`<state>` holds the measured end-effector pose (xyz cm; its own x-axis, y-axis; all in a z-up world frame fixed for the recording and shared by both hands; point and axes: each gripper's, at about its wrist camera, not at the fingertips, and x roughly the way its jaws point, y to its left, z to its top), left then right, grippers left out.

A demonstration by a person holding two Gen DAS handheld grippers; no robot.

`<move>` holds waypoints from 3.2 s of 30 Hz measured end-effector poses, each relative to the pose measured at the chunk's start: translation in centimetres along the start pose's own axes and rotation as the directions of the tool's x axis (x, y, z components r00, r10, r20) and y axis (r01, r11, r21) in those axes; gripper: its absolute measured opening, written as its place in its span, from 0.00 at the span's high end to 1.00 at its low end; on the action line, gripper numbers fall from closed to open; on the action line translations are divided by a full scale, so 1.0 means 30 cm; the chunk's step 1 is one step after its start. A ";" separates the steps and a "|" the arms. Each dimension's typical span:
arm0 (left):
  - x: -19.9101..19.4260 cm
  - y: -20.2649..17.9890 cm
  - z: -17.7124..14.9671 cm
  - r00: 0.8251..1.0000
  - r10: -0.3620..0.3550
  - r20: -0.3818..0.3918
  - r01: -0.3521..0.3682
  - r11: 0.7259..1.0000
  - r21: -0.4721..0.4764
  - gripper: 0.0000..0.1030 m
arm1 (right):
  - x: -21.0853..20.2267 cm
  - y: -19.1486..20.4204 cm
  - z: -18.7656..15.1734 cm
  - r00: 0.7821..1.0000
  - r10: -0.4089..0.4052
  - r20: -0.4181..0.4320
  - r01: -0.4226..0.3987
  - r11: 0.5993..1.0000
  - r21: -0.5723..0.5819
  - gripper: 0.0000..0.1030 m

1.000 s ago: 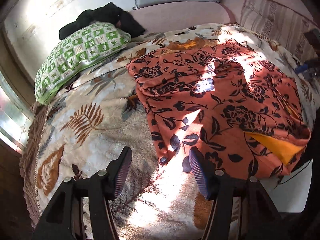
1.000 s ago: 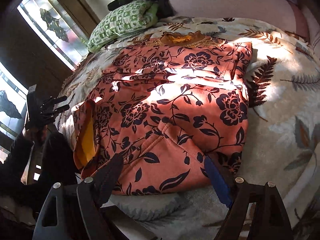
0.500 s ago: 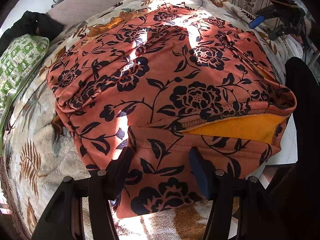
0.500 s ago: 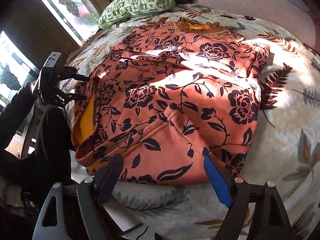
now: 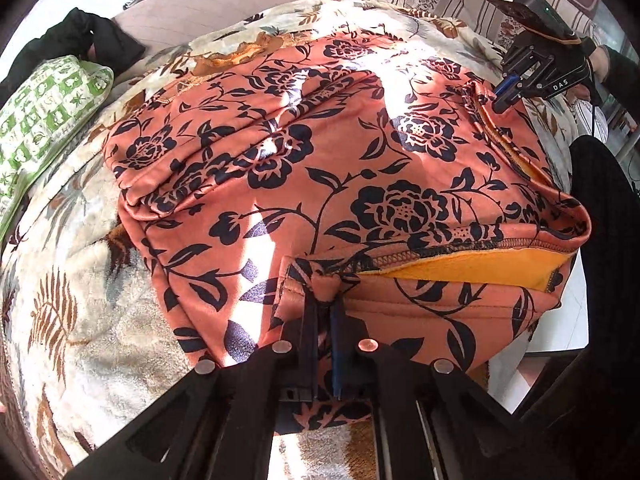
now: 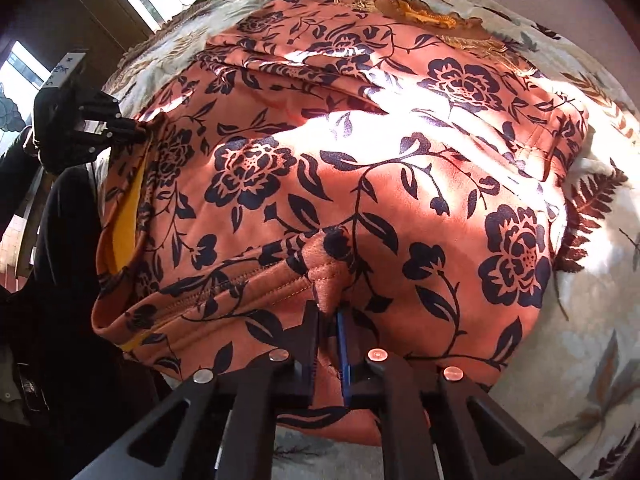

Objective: Fold small clothes

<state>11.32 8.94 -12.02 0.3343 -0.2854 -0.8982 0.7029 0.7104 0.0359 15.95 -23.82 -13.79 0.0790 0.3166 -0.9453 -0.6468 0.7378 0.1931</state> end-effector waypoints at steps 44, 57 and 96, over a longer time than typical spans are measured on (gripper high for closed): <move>-0.043 0.373 -0.040 0.945 0.210 0.249 0.096 0.550 -0.830 0.18 | -0.112 -0.272 -0.177 0.808 -0.024 0.589 -0.462 0.595 0.658 0.21; 0.155 0.465 0.071 0.968 0.167 0.189 0.137 0.284 -0.949 0.88 | 0.052 -0.493 -0.038 0.741 -0.222 0.634 -0.580 0.266 0.770 0.88; 0.041 0.440 0.051 0.975 0.181 0.132 -0.034 0.701 -0.712 0.40 | -0.159 -0.429 -0.098 0.885 -0.256 0.389 -0.103 0.707 0.699 0.36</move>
<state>21.97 16.97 -11.96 0.5360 -0.2339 -0.8112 0.0339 0.9660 -0.2562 21.64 -36.58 -12.54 0.5305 0.3237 -0.7835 0.0651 0.9060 0.4183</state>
